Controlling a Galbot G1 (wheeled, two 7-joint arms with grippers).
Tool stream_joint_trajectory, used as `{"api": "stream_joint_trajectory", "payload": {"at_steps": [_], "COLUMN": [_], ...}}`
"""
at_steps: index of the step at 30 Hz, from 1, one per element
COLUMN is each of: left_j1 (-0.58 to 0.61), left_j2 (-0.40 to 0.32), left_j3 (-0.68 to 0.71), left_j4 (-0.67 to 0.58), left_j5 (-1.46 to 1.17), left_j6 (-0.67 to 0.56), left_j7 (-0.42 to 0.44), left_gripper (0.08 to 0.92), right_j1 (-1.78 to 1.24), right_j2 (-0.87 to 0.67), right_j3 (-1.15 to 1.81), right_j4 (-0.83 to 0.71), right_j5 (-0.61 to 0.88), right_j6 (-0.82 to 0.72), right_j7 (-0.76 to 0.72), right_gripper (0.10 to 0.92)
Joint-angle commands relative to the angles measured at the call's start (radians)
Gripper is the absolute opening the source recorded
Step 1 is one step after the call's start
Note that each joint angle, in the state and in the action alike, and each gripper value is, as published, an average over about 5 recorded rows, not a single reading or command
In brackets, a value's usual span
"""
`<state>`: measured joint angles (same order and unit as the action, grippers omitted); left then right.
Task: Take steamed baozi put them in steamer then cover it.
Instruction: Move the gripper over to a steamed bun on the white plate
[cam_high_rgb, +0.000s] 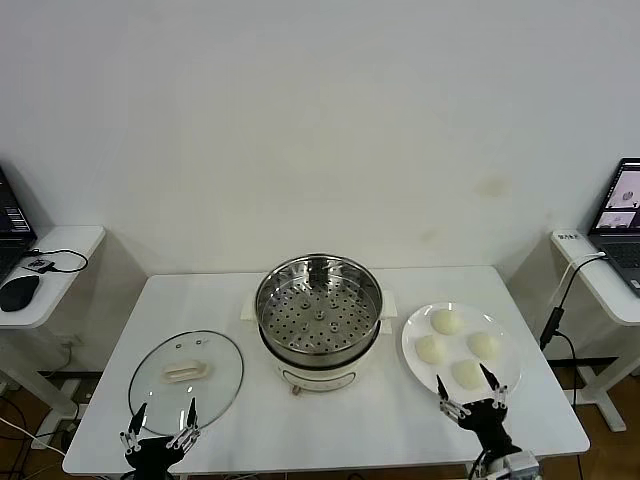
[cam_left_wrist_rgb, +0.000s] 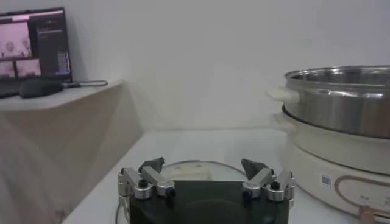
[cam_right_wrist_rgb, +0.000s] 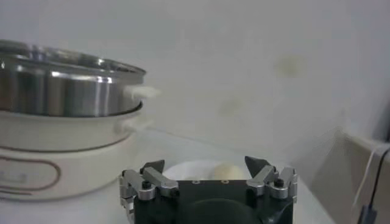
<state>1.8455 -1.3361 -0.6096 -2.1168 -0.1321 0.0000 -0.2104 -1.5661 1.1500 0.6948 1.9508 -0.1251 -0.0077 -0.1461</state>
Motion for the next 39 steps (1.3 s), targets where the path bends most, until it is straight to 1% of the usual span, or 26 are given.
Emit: {"api": "stream_joint_trajectory", "payload": {"at_steps": [1, 4, 9, 14, 19, 24, 29, 34, 39], "left_j1": [-0.012, -0.023, -0.034, -0.048, -0.059, -0.063, -0.066, -0.074, -0.083], "left_j2": [0.002, 0.008, 0.013, 0.011, 0.011, 0.017, 0.022, 0.022, 0.026], "left_j3": [-0.008, -0.012, -0.030, -0.033, -0.031, -0.042, -0.055, -0.060, -0.070], "left_j4": [-0.014, -0.022, -0.027, -0.017, -0.010, -0.007, -0.004, -0.003, -0.003], "left_j5": [0.085, 0.103, 0.141, 0.150, 0.157, 0.156, 0.154, 0.152, 0.150], "left_j6": [0.081, 0.138, 0.174, 0.183, 0.187, 0.193, 0.197, 0.203, 0.209], "left_j7": [-0.014, -0.032, -0.011, 0.000, 0.004, 0.007, 0.009, 0.004, 0.004], "left_gripper": [0.823, 0.823, 0.823, 0.823, 0.823, 0.823, 0.823, 0.823, 0.823], "right_j1": [0.085, 0.172, 0.367, 0.601, 0.898, 1.196, 1.424, 1.529, 1.549], "right_j2": [-0.120, -0.222, -0.402, -0.576, -0.656, -0.643, -0.552, -0.458, -0.366], "right_j3": [0.042, 0.028, -0.058, -0.234, -0.528, -0.863, -1.109, -1.256, -1.303], "right_j4": [-0.011, -0.059, -0.176, -0.310, -0.443, -0.580, -0.739, -0.850, -0.949], "right_j5": [-0.159, -0.226, -0.301, -0.292, -0.229, -0.186, -0.183, -0.164, -0.181], "right_j6": [-0.047, -0.068, -0.090, -0.082, -0.057, -0.040, -0.009, 0.004, 0.009], "right_j7": [-0.036, -0.105, -0.263, -0.461, -0.620, -0.765, -0.848, -0.907, -0.905], "right_gripper": [0.823, 0.823, 0.823, 0.823, 0.823, 0.823, 0.823, 0.823, 0.823]}}
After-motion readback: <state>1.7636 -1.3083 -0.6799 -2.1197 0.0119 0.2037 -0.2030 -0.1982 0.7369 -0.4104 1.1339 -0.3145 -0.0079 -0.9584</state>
